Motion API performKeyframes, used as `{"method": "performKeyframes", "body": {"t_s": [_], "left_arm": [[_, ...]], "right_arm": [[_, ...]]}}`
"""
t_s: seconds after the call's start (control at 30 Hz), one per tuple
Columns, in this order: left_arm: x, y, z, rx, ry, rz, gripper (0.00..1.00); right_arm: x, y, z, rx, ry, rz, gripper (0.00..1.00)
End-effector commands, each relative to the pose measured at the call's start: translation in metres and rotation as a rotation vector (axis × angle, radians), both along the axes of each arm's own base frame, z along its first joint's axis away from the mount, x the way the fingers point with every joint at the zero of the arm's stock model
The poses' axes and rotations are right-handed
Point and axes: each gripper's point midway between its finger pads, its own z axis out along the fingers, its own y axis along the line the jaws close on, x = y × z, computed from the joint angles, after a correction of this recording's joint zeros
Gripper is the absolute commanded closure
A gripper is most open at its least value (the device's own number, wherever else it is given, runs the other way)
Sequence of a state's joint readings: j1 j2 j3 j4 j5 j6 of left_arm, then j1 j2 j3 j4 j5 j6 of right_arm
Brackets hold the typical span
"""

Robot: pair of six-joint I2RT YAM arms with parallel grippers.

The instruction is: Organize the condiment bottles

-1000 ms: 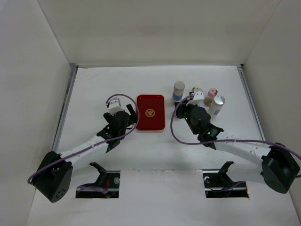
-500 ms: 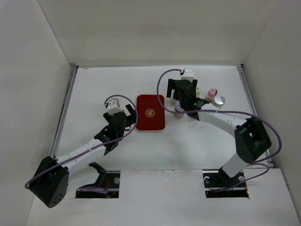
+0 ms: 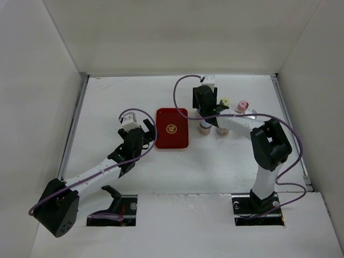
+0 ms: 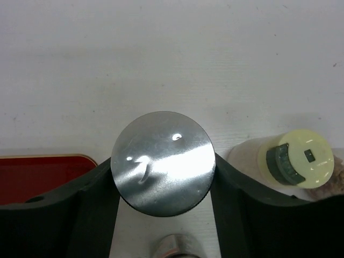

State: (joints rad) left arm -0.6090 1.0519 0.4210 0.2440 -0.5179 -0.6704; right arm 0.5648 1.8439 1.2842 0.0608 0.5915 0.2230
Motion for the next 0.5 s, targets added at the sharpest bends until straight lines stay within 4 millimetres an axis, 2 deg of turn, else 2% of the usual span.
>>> {"method": "performKeyframes", "body": {"t_s": [0.0, 0.1, 0.23, 0.33, 0.47], "left_arm": [[0.003, -0.003, 0.007, -0.040, -0.039, 0.000, 0.00], [0.005, 0.003, 0.003, -0.036, -0.025, 0.016, 0.00], [0.003, 0.008, 0.008, -0.057, -0.050, 0.033, 0.00], [0.003, 0.014, 0.006, -0.065, -0.040, 0.053, 0.00], [0.002, 0.024, 0.005, -0.083, -0.049, 0.088, 0.00]], "right_arm": [[0.017, 0.010, 0.046, 0.060, -0.130, 0.005, 0.41], [0.013, 0.009, 0.086, 0.105, -0.230, 0.014, 0.50], [-0.006, 0.036, 0.138, 0.182, -0.323, 0.089, 0.50], [-0.016, 0.080, 0.144, 0.232, -0.316, 0.204, 0.50], [-0.018, 0.126, 0.132, 0.238, -0.289, 0.277, 0.50]]}}
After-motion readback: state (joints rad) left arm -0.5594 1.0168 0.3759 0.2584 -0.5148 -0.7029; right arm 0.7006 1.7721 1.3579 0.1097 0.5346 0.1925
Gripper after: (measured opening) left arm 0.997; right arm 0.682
